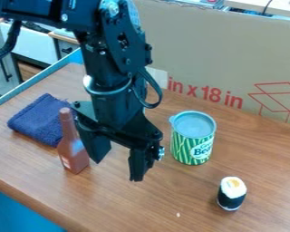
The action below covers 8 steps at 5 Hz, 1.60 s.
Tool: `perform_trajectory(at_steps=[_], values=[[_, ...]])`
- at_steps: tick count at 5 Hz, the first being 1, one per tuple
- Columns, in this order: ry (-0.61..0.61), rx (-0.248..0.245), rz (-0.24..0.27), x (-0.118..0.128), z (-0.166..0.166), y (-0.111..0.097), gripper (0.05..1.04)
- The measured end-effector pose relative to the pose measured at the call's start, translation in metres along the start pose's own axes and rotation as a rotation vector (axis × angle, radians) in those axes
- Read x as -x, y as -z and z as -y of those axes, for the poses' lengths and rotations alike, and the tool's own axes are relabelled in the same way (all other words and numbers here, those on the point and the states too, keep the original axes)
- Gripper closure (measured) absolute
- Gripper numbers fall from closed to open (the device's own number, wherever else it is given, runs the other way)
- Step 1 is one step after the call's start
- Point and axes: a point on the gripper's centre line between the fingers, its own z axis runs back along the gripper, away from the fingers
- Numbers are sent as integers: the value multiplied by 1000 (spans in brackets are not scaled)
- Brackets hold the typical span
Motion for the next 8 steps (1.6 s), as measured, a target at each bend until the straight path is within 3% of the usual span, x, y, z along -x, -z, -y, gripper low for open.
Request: perform_trajectory(at_steps=[1, 3, 4, 5, 7, 8], values=[[-2, -2, -17, 2, 0, 4, 83], [52, 52, -6, -17, 43, -10, 83], [52, 49, -43, -27, 68, -4, 83], [101, 47, -105, -43, 95, 21, 83], [146, 10, -45, -69, 109, 43, 83], [178, 23, -21, -76, 113, 56, 83]])
